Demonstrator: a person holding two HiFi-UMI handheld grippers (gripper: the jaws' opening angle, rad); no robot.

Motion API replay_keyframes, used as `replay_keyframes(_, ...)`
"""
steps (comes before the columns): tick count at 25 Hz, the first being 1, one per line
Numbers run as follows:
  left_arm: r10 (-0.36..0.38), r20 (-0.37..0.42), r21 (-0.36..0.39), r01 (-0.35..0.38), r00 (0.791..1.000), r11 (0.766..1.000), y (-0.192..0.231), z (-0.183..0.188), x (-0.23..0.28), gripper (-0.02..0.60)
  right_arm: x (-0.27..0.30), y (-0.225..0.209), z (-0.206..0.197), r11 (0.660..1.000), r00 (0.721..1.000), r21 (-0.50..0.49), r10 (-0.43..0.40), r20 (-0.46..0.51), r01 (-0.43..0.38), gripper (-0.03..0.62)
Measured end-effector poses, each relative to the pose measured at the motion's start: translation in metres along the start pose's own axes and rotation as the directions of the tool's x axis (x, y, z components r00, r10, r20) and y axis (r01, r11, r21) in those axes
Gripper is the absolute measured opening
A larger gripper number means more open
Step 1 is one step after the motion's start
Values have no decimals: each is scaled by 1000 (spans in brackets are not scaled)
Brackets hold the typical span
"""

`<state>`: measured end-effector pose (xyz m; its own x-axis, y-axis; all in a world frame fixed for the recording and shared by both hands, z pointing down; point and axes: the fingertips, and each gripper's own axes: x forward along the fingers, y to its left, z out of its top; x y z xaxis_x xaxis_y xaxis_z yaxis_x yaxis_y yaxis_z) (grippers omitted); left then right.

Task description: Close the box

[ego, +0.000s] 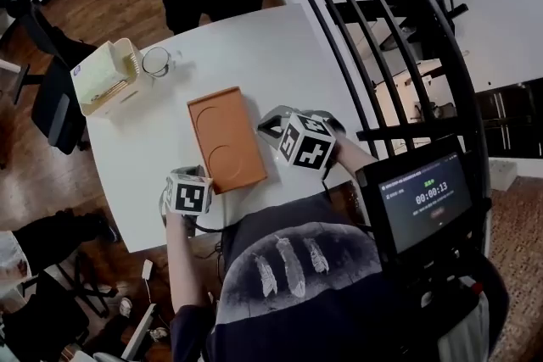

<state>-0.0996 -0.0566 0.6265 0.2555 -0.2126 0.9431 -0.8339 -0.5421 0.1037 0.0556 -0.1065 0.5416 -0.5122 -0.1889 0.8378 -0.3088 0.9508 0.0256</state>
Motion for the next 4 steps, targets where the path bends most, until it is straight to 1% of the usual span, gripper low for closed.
replay_keyframes(4, 17, -3, 4, -17, 1000, 1000, -7, -26, -1, 15, -1, 23, 5, 1000, 1000, -3, 2, 27, -2, 5)
